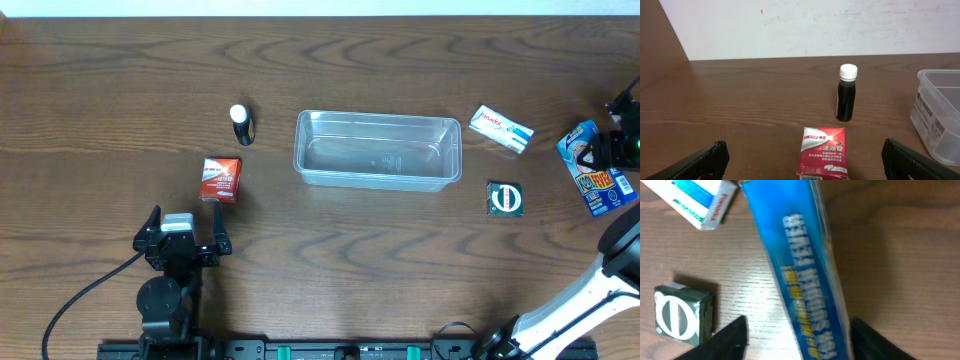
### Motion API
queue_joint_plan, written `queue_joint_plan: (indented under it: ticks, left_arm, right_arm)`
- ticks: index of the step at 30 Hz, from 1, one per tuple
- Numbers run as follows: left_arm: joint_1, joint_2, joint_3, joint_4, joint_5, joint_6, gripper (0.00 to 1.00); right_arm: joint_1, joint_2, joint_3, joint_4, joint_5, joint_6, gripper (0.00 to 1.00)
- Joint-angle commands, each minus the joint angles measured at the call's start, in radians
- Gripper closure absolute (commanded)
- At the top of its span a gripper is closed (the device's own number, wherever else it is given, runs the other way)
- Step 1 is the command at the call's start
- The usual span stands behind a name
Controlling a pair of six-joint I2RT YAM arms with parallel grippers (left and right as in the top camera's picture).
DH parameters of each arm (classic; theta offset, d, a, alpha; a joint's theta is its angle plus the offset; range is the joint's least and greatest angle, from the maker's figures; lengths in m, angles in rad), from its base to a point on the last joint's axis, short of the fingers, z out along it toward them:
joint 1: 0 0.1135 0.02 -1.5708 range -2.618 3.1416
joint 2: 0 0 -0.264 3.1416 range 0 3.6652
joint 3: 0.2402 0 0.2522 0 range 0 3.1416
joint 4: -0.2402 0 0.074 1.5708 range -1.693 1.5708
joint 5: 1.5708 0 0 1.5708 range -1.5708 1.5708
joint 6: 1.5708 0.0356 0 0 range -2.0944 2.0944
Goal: Pack container
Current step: 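Lower the right gripper and grasp the blue fever box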
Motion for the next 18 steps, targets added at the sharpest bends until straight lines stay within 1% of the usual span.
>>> queue_joint_plan:
  ticks: [1, 4, 7, 11, 13, 18]
  left_arm:
    - [-0.002, -0.006, -0.031, -0.014, 0.006, 0.010, 0.02]
    - [-0.002, -0.006, -0.031, -0.014, 0.006, 0.010, 0.02]
    - [-0.002, -0.006, -0.031, -0.014, 0.006, 0.010, 0.02]
    - [-0.002, -0.006, -0.031, -0.014, 0.006, 0.010, 0.02]
    - [-0.002, -0.006, -0.031, -0.014, 0.006, 0.010, 0.02]
    - [-0.002, -0.006, -0.031, -0.014, 0.006, 0.010, 0.02]
  right_arm:
    - [-0.012, 0.004, 0.006, 0.000, 0.039, -0.003, 0.41]
    - [-0.012, 0.004, 0.006, -0.001, 0.073, 0.007, 0.48]
    - [-0.010, 0.004, 0.005, 0.007, 0.114, 0.042, 0.51]
    - [-0.010, 0.004, 0.004, 0.009, 0.134, 0.043, 0.54]
    - [-0.010, 0.004, 0.003, 0.016, 0.168, 0.081, 0.57]
    - [-0.010, 0.004, -0.003, 0.028, 0.222, 0.154, 0.57]
